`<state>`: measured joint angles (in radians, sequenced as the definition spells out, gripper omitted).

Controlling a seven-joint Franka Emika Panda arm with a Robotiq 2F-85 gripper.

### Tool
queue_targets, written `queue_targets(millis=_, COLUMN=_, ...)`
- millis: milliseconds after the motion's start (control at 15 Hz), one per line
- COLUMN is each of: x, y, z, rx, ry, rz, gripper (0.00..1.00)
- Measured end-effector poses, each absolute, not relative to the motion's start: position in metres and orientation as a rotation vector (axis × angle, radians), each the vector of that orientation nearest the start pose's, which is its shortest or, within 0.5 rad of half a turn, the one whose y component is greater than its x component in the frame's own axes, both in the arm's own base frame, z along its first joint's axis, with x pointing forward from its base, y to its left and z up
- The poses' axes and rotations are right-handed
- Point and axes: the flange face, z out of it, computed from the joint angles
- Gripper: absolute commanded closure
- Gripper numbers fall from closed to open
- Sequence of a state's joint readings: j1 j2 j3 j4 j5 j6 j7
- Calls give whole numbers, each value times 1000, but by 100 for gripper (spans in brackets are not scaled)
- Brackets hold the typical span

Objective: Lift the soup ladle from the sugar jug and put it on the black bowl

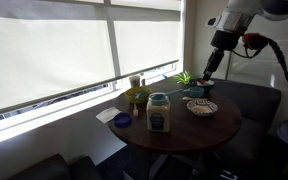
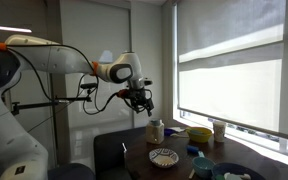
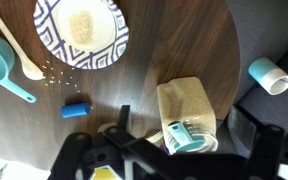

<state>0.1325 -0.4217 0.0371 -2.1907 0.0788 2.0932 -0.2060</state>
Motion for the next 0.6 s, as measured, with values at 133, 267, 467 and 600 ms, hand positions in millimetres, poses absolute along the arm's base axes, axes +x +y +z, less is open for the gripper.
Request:
queue_targets(millis=133, x=461, y=92, z=579, rx=-3083, ry=-633, rz=-484, gripper=0)
queue_targets(millis=267, x=472, y=99, z=574, rx=-3144, ry=-723, rz=-485, gripper=0)
queue_targets(millis=467, x=479, y=101, z=574, rx=-3162, ry=-748, rz=-487, gripper=0)
queue_targets(millis=600, x=478, y=101, z=573, rx=-3158, ry=-794, rz=-465, gripper=0)
